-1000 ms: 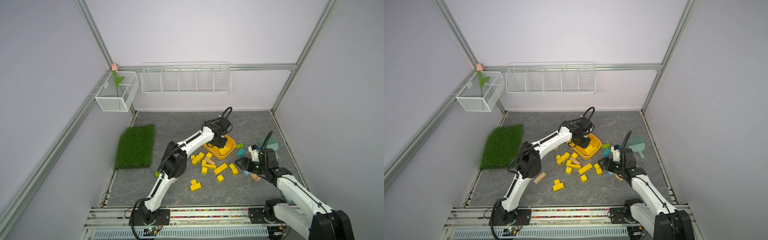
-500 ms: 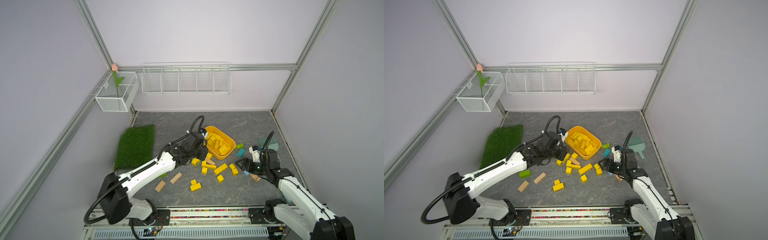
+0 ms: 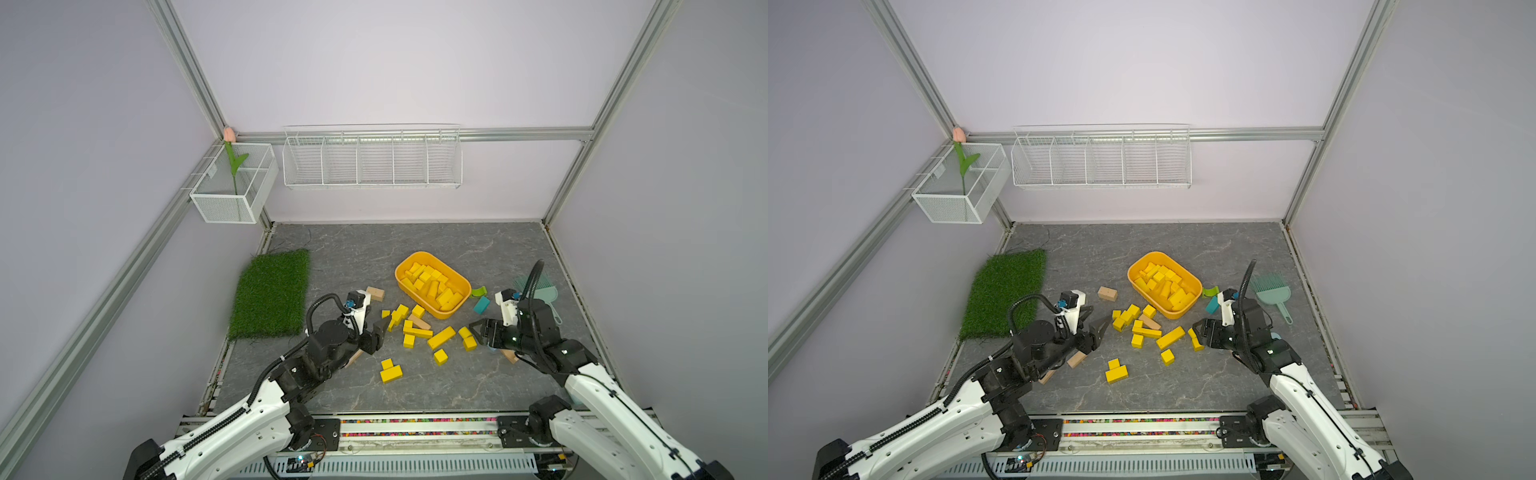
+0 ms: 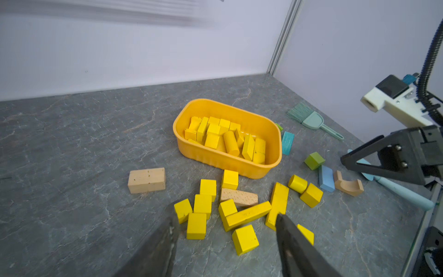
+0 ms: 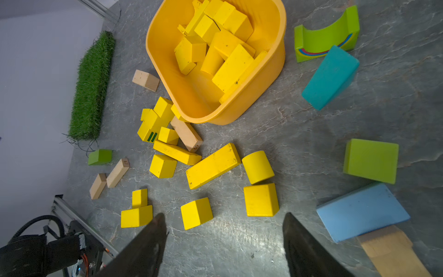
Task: Pick out the yellow building blocks
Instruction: Pick up the building block from the center of the board.
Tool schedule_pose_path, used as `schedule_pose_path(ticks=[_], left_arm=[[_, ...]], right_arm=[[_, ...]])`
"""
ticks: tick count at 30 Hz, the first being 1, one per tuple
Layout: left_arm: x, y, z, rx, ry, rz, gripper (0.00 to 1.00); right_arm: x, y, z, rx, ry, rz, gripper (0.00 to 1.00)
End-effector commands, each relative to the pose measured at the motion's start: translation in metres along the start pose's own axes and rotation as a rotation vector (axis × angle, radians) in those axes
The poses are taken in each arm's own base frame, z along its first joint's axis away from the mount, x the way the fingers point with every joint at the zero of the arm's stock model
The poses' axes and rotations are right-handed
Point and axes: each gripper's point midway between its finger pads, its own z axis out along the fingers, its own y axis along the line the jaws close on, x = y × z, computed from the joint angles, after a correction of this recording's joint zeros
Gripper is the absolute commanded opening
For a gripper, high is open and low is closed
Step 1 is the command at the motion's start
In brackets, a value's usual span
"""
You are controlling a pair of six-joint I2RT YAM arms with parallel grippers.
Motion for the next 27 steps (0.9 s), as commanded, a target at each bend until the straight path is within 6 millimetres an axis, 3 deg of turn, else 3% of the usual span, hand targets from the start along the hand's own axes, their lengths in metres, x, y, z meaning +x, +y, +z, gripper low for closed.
schedule_pose_path(ticks=[1,4,9,10,16,27], left_arm=[[-0.017,0.003,-0.001,-0.036,-0.045,0.004,0.69],[-0.018,0.0,0.003,-0.017,-0.043,0.005,0.86],[-0.011,-0.003,0.018,-0.024,0.013,0.022,0.92],[-0.009,-0.003,0.021,-0.026,0.025,0.028,0.99],[-0.005,-0.006,0.03,-0.022,0.067,0.04,0.99],[-0.007,0.001,0.024,-0.049,0.039,0.017,0.99]], right_arm=[[0.006,-0.008,0.004,0.095,0.043,-0.021,0.78],[0.024,-0.012,0.015,0.139,0.124,-0.05,0.78],[0.032,-0.012,0.024,0.164,0.185,-0.091,0.78],[0.035,-0.013,0.027,0.166,0.198,-0.095,0.78],[0.044,-0.017,0.05,0.227,0.286,-0.121,0.76],[0.051,-0.03,0.067,0.333,0.372,-0.116,0.54]])
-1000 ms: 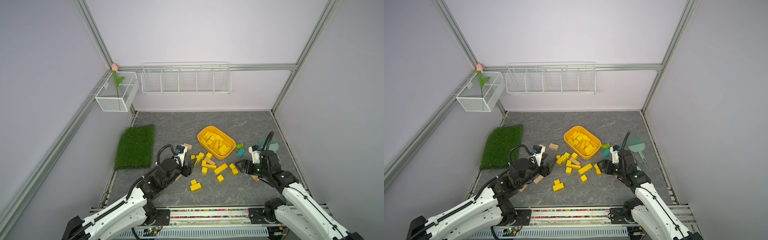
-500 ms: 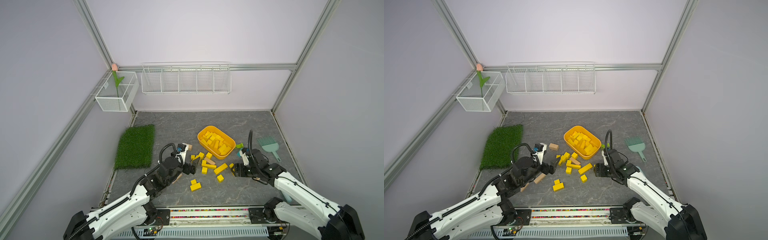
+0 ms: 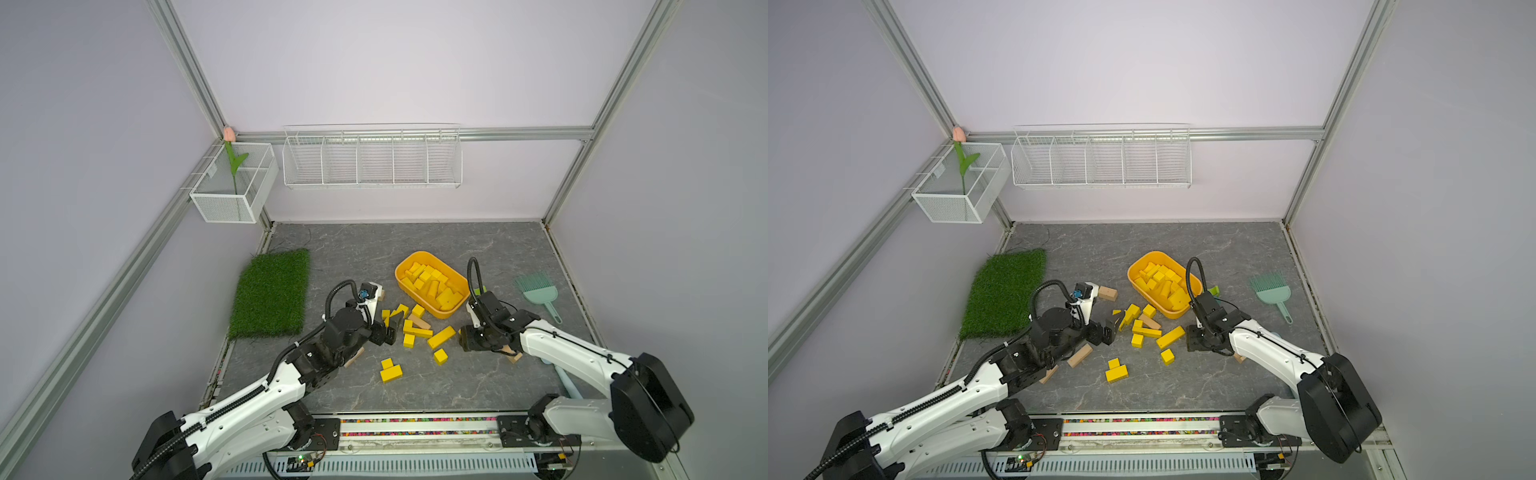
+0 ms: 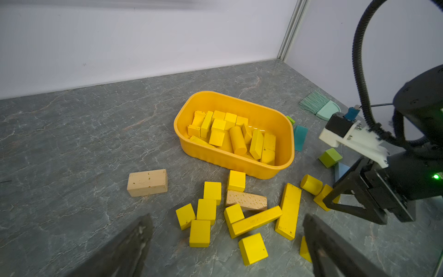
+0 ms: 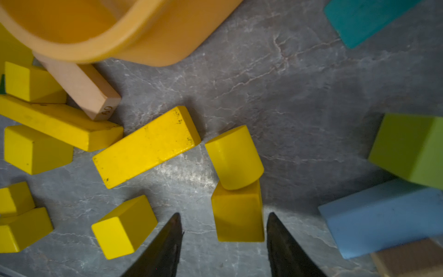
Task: Pick out the yellow building blocks
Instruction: Pick up the building block from the center of the board.
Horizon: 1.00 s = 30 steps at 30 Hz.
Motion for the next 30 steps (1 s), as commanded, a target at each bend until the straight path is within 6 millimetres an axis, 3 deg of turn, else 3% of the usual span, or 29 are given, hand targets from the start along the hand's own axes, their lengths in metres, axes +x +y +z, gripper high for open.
schedule_pose_path(ticks=[1,19,30], left_arm=[[-0.012,0.003,-0.005,-0.014,-0.039,-0.019,0.99],[-0.011,0.005,-0.003,-0.021,-0.03,-0.027,0.99],[-0.01,0.006,-0.003,-0.022,-0.029,-0.035,0.99]], right_arm=[[-0.001,0.0,0.003,0.03,0.028,-0.009,0.52],[0.001,-0.002,0.012,0.056,0.07,-0.013,0.29],[-0.002,0.005,-0.001,0.011,0.018,-0.034,0.27]])
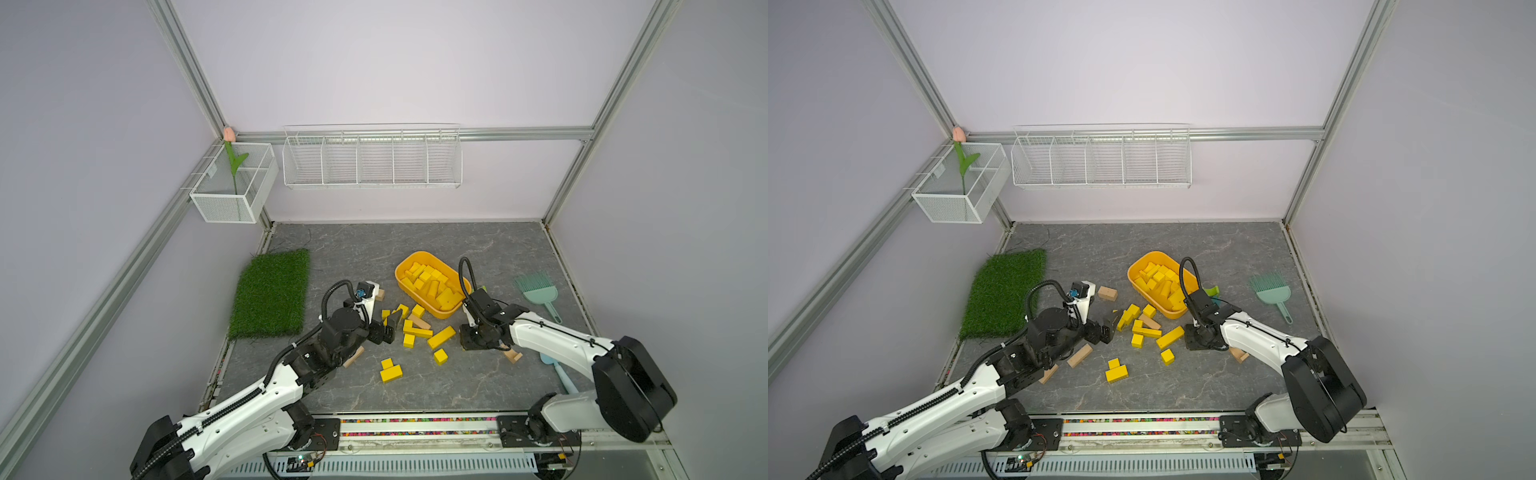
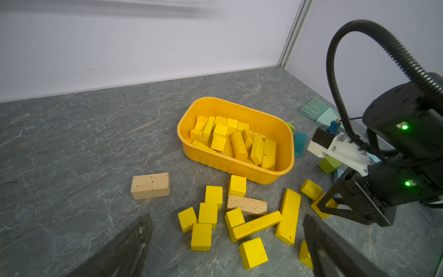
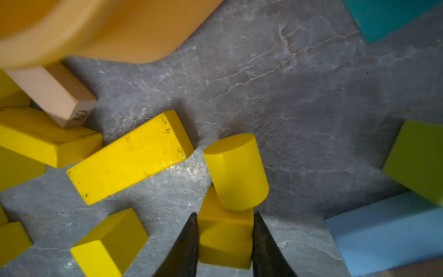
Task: Pick out the yellow building blocks
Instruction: Pick up the building block from the center of the board, then place the building block in the storage box.
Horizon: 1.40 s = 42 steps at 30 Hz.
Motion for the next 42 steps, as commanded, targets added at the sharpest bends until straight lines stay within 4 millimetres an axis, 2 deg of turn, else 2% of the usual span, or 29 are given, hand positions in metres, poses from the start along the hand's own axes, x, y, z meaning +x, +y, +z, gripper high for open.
schedule_pose_path(ticks=[1,6,12,16,22,28,31,36,42], left_arm=[[-0.006,0.003,0.0,-0.015,-0.016,-0.019,0.99],[-0.007,0.008,-0.002,-0.026,-0.029,-0.038,0.99],[-0.007,0.027,0.002,-0.046,-0.008,-0.115,0.99],[-0.008,0.029,0.006,-0.043,0.006,-0.119,0.99],[-0.008,0.033,0.008,-0.069,0.01,-0.146,0.99],[0.012,0.034,0.002,-0.061,0.039,-0.219,0.99],[0.016,0.034,-0.008,-0.046,0.011,-0.237,0.99],[0.006,0.035,-0.016,-0.049,-0.024,-0.181,0.99],[0.003,0.021,0.0,0.005,0.048,-0.105,0.99]], right_arm=[[-0.001,0.004,-0.012,-0.021,-0.033,-0.029,0.27],[-0.015,0.008,-0.036,-0.031,-0.101,-0.05,0.27],[-0.055,0.025,-0.073,-0.054,-0.204,-0.076,0.27],[-0.082,0.042,-0.083,-0.111,-0.23,-0.077,0.26],[-0.116,0.069,-0.076,-0.224,-0.223,-0.06,0.25],[-0.133,0.085,-0.069,-0.292,-0.173,-0.007,0.23],[-0.138,0.082,-0.067,-0.264,-0.172,0.0,0.24],[-0.16,0.069,-0.064,-0.192,-0.18,0.01,0.23],[-0.182,0.056,-0.064,-0.116,-0.191,0.04,0.24]])
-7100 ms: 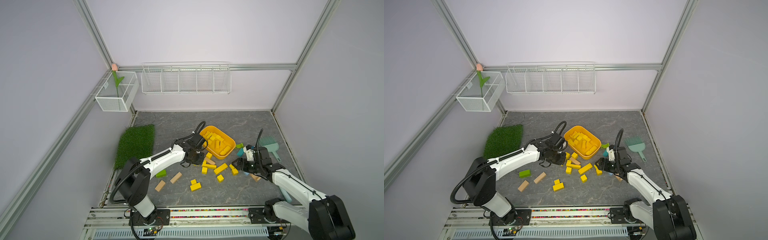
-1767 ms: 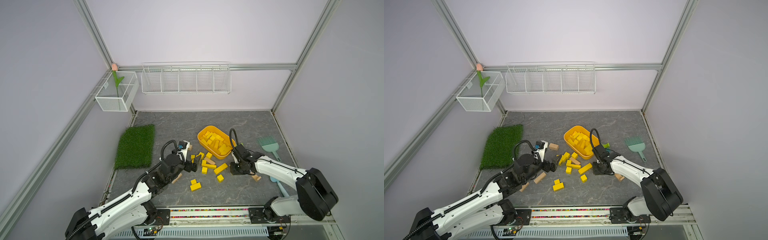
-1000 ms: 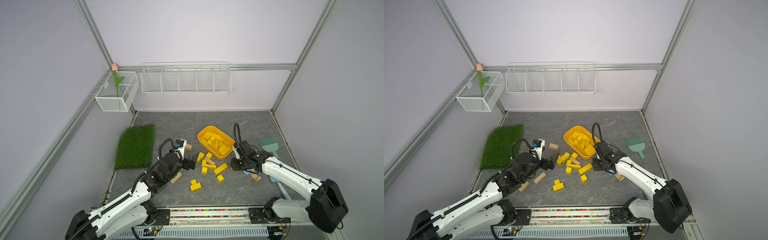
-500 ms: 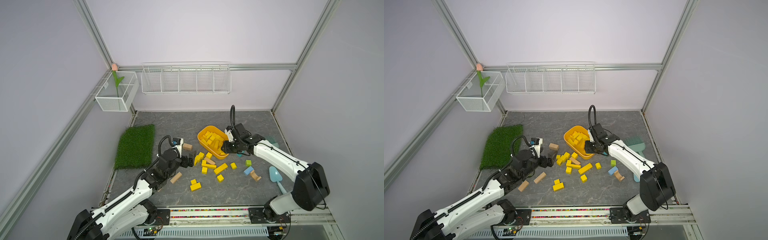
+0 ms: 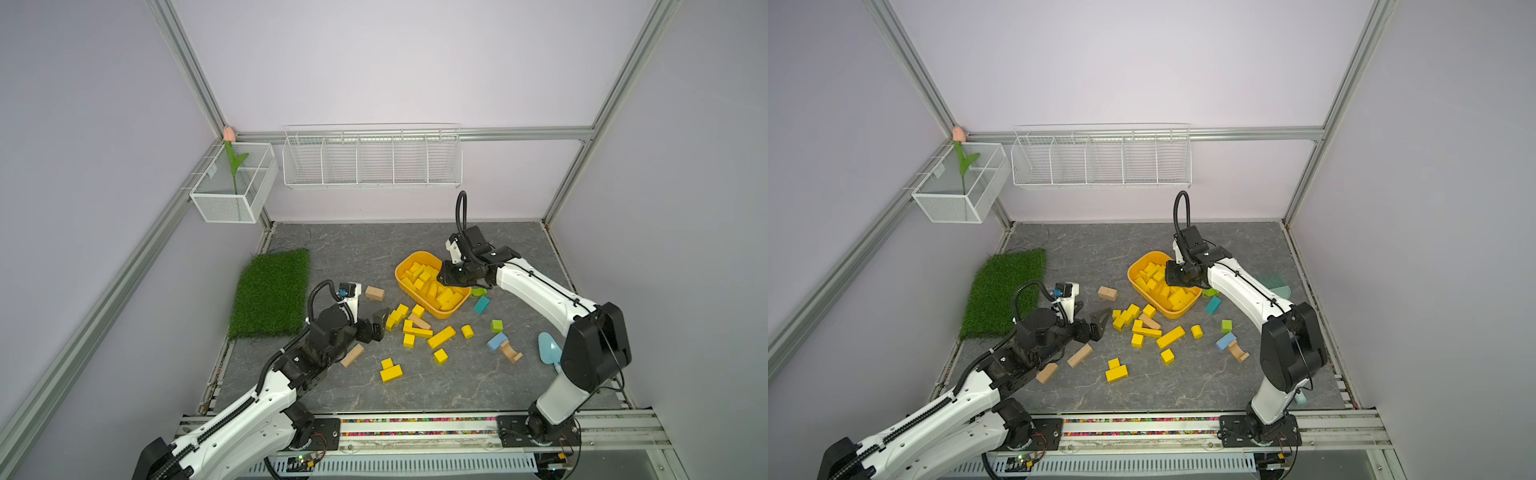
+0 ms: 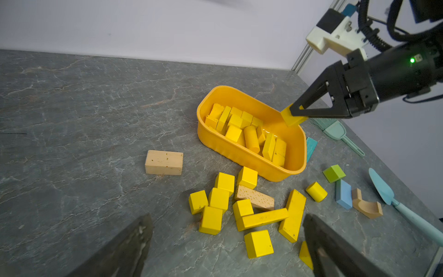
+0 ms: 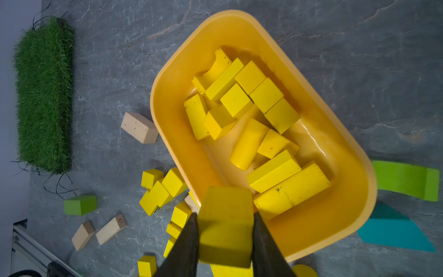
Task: Pick out the yellow building blocks
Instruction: Place the building block in the storage box.
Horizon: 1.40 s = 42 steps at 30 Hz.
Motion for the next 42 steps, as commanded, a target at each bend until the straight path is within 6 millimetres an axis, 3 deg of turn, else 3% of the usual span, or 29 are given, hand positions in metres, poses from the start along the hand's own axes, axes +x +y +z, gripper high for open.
schedule_pose_path(ticks=[1,8,15,26,36,42], left_arm=[[-0.013,-0.011,0.005,0.038,0.006,0.048,0.99],[-0.016,-0.012,0.005,0.044,-0.025,0.061,1.0],[-0.012,-0.012,0.008,0.048,-0.022,0.055,1.0],[-0.012,-0.013,0.009,0.053,-0.018,0.057,1.0],[-0.012,-0.013,0.009,0.052,-0.02,0.056,1.0],[-0.012,-0.013,0.009,0.053,-0.021,0.057,1.0]], right_arm=[[-0.003,-0.015,0.001,0.079,0.016,0.017,0.24],[-0.004,-0.041,0.012,0.2,0.041,0.069,0.25],[0.001,-0.059,0.037,0.237,0.081,0.131,0.23],[-0.016,-0.07,0.056,0.284,0.007,0.246,0.21],[-0.007,-0.073,0.084,0.277,0.053,0.282,0.17],[-0.003,-0.074,0.084,0.276,0.058,0.282,0.17]])
